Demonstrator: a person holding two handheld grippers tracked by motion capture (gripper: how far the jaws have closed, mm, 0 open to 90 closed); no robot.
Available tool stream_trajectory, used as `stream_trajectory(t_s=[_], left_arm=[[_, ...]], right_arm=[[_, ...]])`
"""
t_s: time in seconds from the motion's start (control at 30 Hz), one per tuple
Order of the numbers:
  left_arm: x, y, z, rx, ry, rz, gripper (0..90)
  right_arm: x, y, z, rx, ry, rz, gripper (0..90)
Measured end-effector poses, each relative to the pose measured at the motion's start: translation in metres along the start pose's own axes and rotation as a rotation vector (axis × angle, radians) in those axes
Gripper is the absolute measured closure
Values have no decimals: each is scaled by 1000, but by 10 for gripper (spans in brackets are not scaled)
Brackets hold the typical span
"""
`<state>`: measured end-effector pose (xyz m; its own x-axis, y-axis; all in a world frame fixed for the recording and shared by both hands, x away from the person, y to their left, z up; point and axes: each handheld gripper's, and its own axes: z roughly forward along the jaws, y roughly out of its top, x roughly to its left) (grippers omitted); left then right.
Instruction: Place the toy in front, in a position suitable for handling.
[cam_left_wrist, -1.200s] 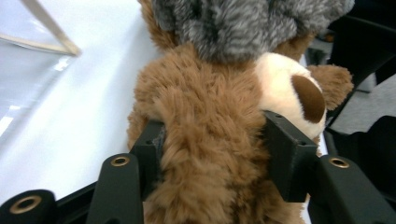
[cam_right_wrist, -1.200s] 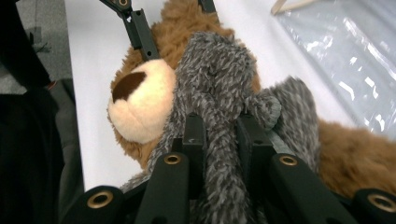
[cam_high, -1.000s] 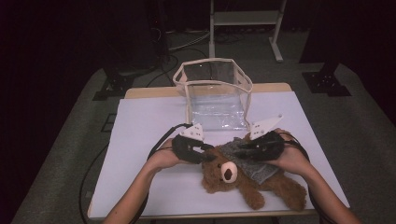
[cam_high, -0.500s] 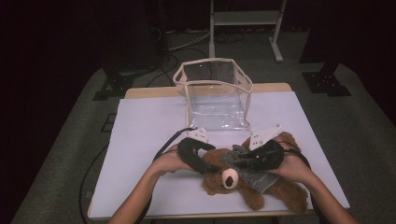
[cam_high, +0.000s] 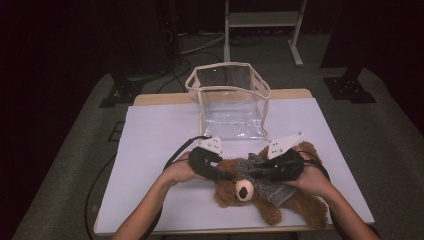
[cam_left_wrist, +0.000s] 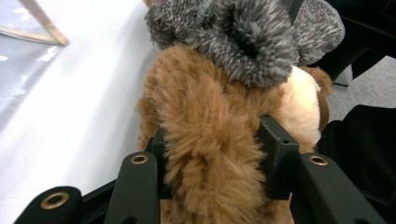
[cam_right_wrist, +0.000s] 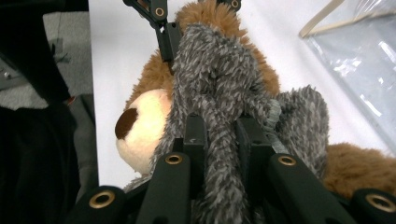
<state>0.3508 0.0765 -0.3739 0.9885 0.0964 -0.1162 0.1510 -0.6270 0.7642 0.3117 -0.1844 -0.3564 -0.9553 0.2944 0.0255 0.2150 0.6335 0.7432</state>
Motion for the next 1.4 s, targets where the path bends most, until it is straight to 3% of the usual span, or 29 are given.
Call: stream_trajectory(t_s=[0.1, 0.23, 0.3, 0.37, 0.63, 0.87, 0.97, 1.13, 1.3, 1.4], left_arm=[[1, 0, -13, 16, 31, 3, 572], [-2, -6, -29, 49, 75, 44, 567], [-5, -12, -29, 70, 100, 64, 569], [-8, -16, -28, 61, 102, 72, 568], [-15, -27, -26, 15, 125, 84, 565], [-21, -28, -25, 13, 141, 107, 558], [-23, -27, -25, 22, 142, 118, 553], [-23, -29, -27, 10, 132, 108, 512], [-20, -22, -29, -28, 102, 52, 322], [-19, -16, -21, -16, 90, 22, 227]], right_arm=[[-3, 7, 5, -27, 5, 10, 758], [-1, 18, 19, -48, 5, -4, 759], [3, 20, 23, -29, 10, -22, 759], [5, 21, 22, -12, 14, -36, 761], [1, 1, -22, 33, -58, -17, 764], [-18, -23, -60, 58, -152, 59, 764], [-30, -29, -59, 29, -114, 106, 763], [-33, -26, -42, 35, -63, 97, 764], [-21, -30, -36, 53, -38, 80, 771], [-13, -33, -35, 51, -42, 63, 774]])
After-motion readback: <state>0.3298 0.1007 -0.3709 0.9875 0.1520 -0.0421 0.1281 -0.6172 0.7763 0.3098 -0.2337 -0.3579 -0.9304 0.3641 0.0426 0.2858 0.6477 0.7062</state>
